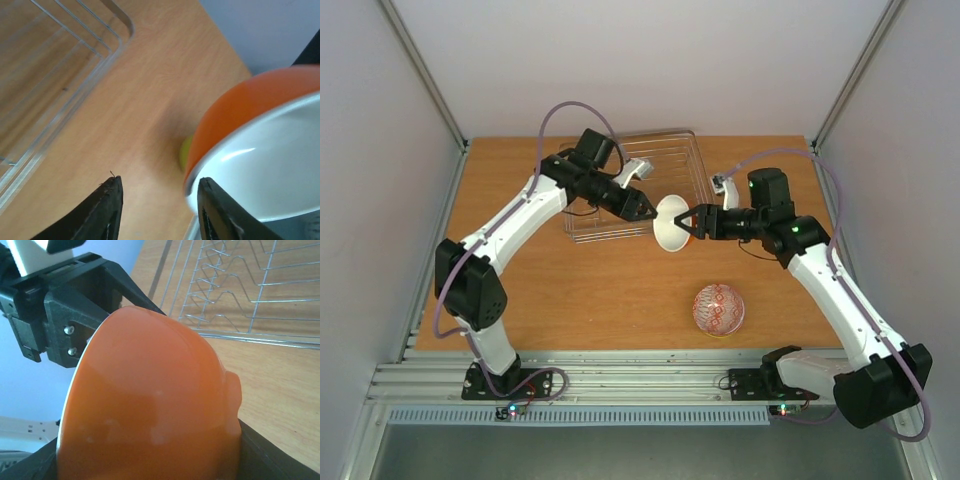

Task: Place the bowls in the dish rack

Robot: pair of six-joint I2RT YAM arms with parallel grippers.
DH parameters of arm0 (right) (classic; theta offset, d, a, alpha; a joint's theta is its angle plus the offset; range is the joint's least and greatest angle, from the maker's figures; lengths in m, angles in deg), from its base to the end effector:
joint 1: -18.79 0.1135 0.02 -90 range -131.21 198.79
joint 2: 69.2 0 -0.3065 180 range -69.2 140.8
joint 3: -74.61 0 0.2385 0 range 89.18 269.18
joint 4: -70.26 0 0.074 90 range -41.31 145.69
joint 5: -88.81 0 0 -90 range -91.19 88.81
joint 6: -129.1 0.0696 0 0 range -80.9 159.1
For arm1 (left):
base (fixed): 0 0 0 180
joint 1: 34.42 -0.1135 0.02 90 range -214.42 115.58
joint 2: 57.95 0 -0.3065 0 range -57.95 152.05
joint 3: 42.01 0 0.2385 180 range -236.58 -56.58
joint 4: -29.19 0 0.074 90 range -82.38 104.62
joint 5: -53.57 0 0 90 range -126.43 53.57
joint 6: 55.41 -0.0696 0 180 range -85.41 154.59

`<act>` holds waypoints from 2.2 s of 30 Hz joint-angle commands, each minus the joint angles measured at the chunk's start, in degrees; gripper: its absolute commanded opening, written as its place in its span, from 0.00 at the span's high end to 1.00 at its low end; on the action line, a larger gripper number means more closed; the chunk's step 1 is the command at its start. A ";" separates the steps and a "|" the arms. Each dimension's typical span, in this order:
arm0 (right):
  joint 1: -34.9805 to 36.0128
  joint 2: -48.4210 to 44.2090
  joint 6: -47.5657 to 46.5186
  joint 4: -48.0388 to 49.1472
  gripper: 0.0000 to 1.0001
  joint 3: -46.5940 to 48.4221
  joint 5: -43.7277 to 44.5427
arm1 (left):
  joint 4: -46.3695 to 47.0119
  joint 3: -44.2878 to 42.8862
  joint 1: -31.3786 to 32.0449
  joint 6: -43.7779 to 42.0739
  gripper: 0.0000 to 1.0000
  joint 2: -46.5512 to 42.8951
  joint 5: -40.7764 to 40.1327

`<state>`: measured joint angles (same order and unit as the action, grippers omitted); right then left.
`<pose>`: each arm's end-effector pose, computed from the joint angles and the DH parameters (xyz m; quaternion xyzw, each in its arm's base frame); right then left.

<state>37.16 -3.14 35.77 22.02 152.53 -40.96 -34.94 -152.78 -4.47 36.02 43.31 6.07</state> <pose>0.2058 0.1153 0.3670 -0.3087 0.7954 0.3565 0.3808 0.3124 -0.2343 0.3513 0.3255 0.8335 -0.4090 0.1793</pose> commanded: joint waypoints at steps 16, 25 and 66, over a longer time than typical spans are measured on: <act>1.40 25.95 -26.01 -21.37 0.99 35.62 19.26 | 8.11 5.56 -0.23 -12.73 0.39 -13.07 -37.96; 8.20 51.85 -47.37 -44.06 0.99 80.94 28.88 | 10.78 8.30 -3.63 -14.42 0.38 -18.21 -39.29; 27.67 52.30 -69.06 -9.94 0.99 47.85 54.94 | 15.55 13.82 -13.67 -10.61 0.36 -21.25 -32.33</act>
<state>62.54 53.15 -31.81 9.47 202.12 13.33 -23.01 -139.32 -17.91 25.20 21.67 -27.22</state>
